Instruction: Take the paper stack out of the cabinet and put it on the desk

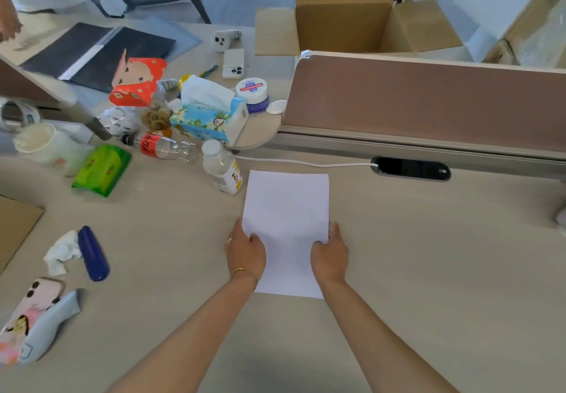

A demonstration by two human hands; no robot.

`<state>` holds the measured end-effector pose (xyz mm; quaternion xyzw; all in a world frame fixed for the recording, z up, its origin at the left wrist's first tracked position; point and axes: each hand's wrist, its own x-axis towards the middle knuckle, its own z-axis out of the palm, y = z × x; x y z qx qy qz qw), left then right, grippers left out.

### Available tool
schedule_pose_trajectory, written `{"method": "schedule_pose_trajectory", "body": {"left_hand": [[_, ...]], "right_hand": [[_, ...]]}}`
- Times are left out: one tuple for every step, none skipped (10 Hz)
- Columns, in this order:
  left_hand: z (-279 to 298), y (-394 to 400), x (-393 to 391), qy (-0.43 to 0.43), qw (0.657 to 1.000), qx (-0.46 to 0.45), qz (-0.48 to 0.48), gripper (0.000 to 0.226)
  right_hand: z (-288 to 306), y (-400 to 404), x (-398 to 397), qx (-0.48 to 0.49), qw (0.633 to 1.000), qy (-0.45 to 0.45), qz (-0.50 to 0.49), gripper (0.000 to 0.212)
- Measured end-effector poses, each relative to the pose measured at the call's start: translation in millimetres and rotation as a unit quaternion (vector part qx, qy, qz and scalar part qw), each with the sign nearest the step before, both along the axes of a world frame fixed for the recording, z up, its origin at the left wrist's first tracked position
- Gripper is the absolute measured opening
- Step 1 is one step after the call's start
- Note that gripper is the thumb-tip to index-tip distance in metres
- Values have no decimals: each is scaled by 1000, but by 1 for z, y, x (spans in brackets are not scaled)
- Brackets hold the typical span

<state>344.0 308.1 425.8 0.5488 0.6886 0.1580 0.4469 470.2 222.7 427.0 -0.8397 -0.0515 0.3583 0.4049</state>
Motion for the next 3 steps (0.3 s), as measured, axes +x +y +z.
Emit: {"method": "schedule_pose_trajectory", "body": {"left_hand": [[6,-6,3,-1,1000,-15,-7,59],[9,-7,0,-2,1000,-26,-13,60],[28,-4,-4,-6,1000,-15,-8,59]], "right_hand": [[0,-2,-4,5,1000,-17,25,74],[4,-5,-5,-4,998,-15,54,75],[18,-11,2,21,999,-11,43,68]]}}
